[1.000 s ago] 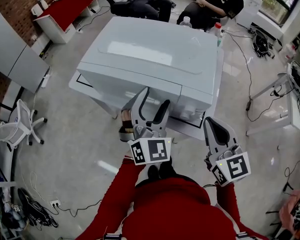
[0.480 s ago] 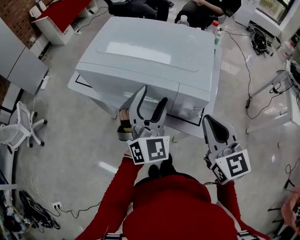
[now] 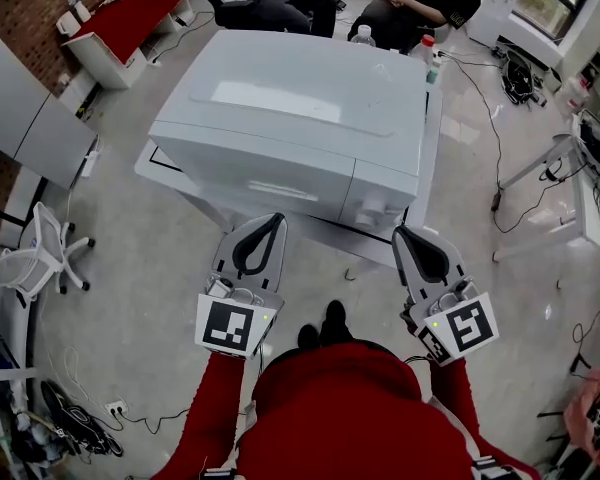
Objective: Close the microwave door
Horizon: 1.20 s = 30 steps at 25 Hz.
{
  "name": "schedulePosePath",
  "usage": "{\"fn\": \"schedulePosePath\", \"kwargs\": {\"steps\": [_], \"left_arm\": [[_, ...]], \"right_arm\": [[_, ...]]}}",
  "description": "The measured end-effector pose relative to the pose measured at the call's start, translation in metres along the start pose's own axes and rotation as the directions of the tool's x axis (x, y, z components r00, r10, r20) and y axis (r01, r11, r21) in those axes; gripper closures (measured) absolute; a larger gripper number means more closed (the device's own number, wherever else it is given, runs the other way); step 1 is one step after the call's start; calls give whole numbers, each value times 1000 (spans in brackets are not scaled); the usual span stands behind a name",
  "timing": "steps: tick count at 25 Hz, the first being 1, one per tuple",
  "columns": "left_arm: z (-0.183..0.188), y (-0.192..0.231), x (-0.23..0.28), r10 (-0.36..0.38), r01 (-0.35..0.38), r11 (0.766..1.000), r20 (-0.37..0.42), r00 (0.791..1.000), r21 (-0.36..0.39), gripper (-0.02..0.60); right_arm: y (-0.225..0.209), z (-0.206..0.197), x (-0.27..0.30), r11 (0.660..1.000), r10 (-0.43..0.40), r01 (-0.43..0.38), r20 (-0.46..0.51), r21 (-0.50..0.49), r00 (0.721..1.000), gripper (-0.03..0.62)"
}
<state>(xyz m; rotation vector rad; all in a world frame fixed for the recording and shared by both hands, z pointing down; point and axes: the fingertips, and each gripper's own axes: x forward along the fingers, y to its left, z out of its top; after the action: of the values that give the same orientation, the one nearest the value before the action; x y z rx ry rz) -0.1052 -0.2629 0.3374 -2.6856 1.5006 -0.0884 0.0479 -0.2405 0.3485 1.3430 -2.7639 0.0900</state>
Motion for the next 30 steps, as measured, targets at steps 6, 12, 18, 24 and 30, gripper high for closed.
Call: {"fn": "schedulePosePath", "kwargs": {"steps": [6,12,18,24,30], "left_arm": [[-33,-23,-20,-92,84,991,-75,993,-106,572],[-33,-28,-21,-104,93,989,-86,991,-115,572],[-29,-23,-22,-86,77,990,-70,994,-116,572],[-29,-21,-20,-77,69,991,-67,995,-116,572],[-29,-20,-19,-81,72,990,-67,995,-125,572]], "right_arm": [[7,-7,-1,1000,10,-10,-10,20,1000,580],[14,-9,-2,999,28,-28,-16,18,999,580],[20,-10,0,999,49,-49,-15,20,999,580],[22,-9,3,998,65,-65,-13,19,998,580],[21,-10,5,997,70,-69,-25,27,997,582]]}}
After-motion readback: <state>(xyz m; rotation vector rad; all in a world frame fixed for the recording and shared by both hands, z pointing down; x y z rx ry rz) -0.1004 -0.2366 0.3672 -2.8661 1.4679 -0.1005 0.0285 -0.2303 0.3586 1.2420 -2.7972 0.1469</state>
